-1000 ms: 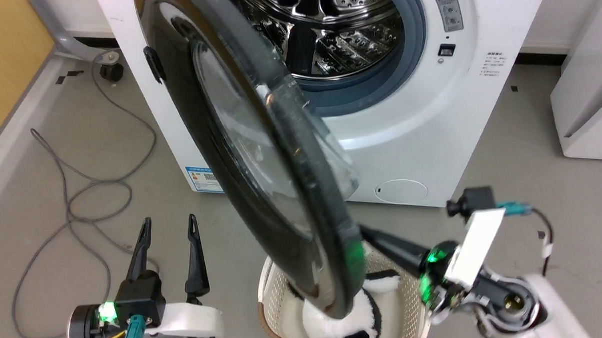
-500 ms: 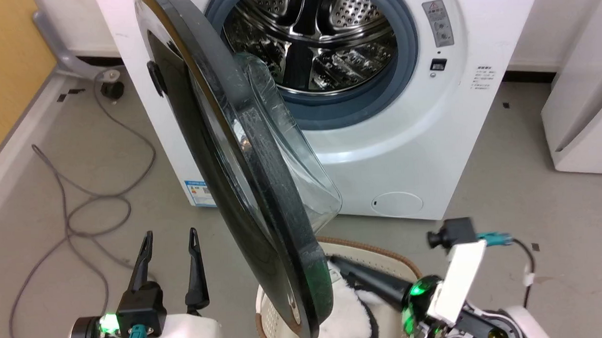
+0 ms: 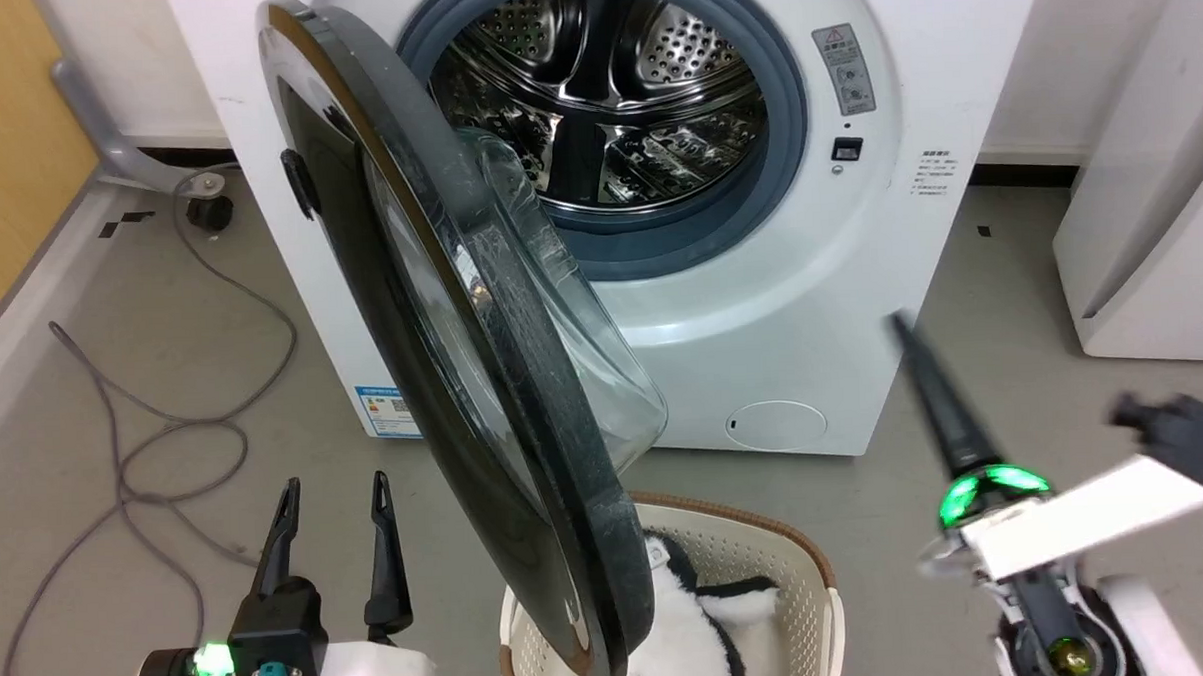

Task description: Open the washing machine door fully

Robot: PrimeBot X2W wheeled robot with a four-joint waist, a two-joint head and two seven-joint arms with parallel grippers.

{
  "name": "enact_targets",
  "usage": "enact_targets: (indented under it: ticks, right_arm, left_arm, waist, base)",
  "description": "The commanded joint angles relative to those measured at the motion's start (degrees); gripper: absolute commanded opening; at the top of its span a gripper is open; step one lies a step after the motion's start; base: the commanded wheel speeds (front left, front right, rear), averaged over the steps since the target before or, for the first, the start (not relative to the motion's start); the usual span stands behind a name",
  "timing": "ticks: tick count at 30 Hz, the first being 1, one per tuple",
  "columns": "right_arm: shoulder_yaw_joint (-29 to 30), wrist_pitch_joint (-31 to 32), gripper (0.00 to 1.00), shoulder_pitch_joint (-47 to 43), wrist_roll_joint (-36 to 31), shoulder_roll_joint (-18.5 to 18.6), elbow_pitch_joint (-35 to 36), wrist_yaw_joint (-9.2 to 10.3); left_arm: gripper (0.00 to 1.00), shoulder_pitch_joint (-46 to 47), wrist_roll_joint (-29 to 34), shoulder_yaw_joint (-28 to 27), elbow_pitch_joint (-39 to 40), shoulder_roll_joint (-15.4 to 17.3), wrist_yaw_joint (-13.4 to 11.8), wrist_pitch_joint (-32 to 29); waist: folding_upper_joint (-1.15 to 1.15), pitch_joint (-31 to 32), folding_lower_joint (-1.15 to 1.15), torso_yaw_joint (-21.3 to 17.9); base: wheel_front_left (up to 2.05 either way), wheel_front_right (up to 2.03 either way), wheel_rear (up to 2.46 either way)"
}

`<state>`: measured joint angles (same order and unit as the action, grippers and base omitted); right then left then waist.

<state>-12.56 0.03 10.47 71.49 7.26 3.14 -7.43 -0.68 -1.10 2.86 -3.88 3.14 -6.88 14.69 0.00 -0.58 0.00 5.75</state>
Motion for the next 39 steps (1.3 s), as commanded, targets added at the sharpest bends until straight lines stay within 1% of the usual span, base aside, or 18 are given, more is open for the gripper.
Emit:
enact_targets:
  ticks: [1,4,6,7,8,9,10,12,14,17,20,24,25,26,27,37,38,39]
  right_arm:
    - [0.1,-3.0,0.00,-0.9,-2.6,1.2,0.6,-0.06]
    - [-0.1,-11.8,0.00,-1.1,-10.2,3.8,-0.2,-0.06]
    - [0.4,-14.2,0.00,-1.3,-19.1,6.1,-1.8,-0.06]
    - [1.2,-14.7,0.00,-1.4,-23.3,6.3,-2.5,-0.06]
    - [2.4,-14.9,0.00,-1.6,-27.2,6.0,-3.0,-0.06]
    - [7.6,-15.0,0.00,-2.1,-41.3,4.0,-1.3,-0.06]
    - [8.7,-15.0,0.00,-2.6,-46.2,3.3,-0.6,-0.06]
    - [10.7,-15.0,0.00,-3.9,-52.2,0.7,0.3,-0.06]
    - [11.5,-15.0,0.00,-5.2,-58.3,0.1,0.6,-0.06]
    - [12.7,-15.0,0.00,-7.3,-61.2,-1.9,-0.5,-0.06]
    - [12.6,-15.0,0.00,-9.5,-64.4,-2.6,-1.5,-0.06]
    - [14.1,-15.0,0.00,-11.6,-64.6,-3.7,-3.1,-0.06]
    - [14.2,-15.0,0.19,-12.0,-64.6,-3.9,-3.5,-0.06]
    - [14.3,-15.0,0.61,-12.4,-64.2,-4.0,-3.9,-0.06]
    - [14.3,-15.0,1.00,-12.6,-64.0,-4.1,-4.2,-0.06]
    - [13.8,-15.0,1.00,-13.3,-63.9,-4.4,-5.1,-0.06]
    - [13.7,-15.0,1.00,-13.4,-64.0,-4.4,-5.0,-0.06]
    - [13.7,-15.0,1.00,-13.4,-64.3,-4.4,-5.0,-0.06]
  left_arm:
    - [1.00,-0.7,0.5,-0.2,0.3,0.4,0.1,0.3]
    - [1.00,-0.9,0.4,-0.4,0.4,0.5,0.0,0.3]
    - [1.00,-1.1,0.4,-0.6,0.5,0.5,0.0,0.3]
    - [1.00,-1.2,0.4,-0.7,0.6,0.6,0.0,0.3]
    - [1.00,-1.3,0.4,-0.7,0.7,0.6,0.0,0.3]
    - [1.00,-1.4,0.4,-1.0,0.8,0.7,-0.1,0.3]
    - [1.00,-1.5,0.4,-1.1,0.9,0.7,-0.1,0.3]
    - [1.00,-1.5,0.4,-1.2,1.0,0.7,-0.2,0.3]
    - [1.00,-1.5,0.4,-1.2,1.0,0.6,-0.2,0.3]
    - [1.00,-1.4,0.4,-1.1,1.0,0.6,-0.1,0.3]
    - [1.00,-1.3,0.3,-1.0,1.0,0.6,-0.1,0.3]
    - [1.00,-1.3,0.3,-0.9,1.0,0.5,-0.1,0.3]
    - [1.00,-1.3,0.3,-0.9,1.0,0.5,-0.1,0.3]
    - [1.00,-1.3,0.3,-0.9,1.0,0.5,-0.1,0.3]
    - [1.00,-1.3,0.3,-0.9,0.9,0.5,-0.2,0.3]
    - [1.00,-0.9,0.3,-1.5,1.1,0.4,-1.1,0.3]
    - [0.76,-0.4,0.3,-1.9,2.1,0.5,-1.1,0.3]
    - [0.32,0.0,0.3,-2.1,3.0,0.5,-1.3,0.3]
  waist:
    - [0.00,0.1,0.00,-0.2]
    - [0.00,0.3,0.00,-0.7]
    - [0.00,0.4,0.00,-1.1]
    - [0.00,0.5,0.00,-1.3]
    - [0.00,0.5,0.00,-1.5]
    - [0.00,0.3,0.00,-2.0]
    - [0.00,0.3,0.00,-2.2]
    - [0.00,0.3,0.00,-2.4]
    - [0.00,0.2,0.00,-2.6]
    - [0.00,0.1,0.00,-2.7]
    - [0.00,0.0,0.00,-2.8]
    - [0.00,0.0,0.00,-2.6]
    - [0.00,0.0,0.00,-2.6]
    - [0.00,0.0,0.00,-2.6]
    - [0.00,0.0,0.00,-2.5]
    - [0.00,0.2,0.00,-2.2]
    - [0.00,0.2,0.00,-2.1]
    - [0.00,0.2,0.00,-2.0]
  base:
    - [0.00,0.00,0.00]
    - [0.00,0.00,0.00]
    - [0.00,0.00,0.00]
    - [0.00,0.00,0.00]
    - [0.00,0.00,0.00]
    - [0.00,0.00,0.00]
    - [0.00,0.00,0.00]
    - [0.00,0.00,0.00]
    - [0.00,0.00,0.00]
    - [0.00,0.00,0.00]
    - [0.00,0.00,0.00]
    - [0.00,0.00,0.00]
    - [0.00,0.00,0.00]
    - [0.00,0.00,0.00]
    - [0.00,0.00,0.00]
    - [0.00,0.00,0.00]
    - [0.00,0.00,0.00]
    - [0.00,0.00,0.00]
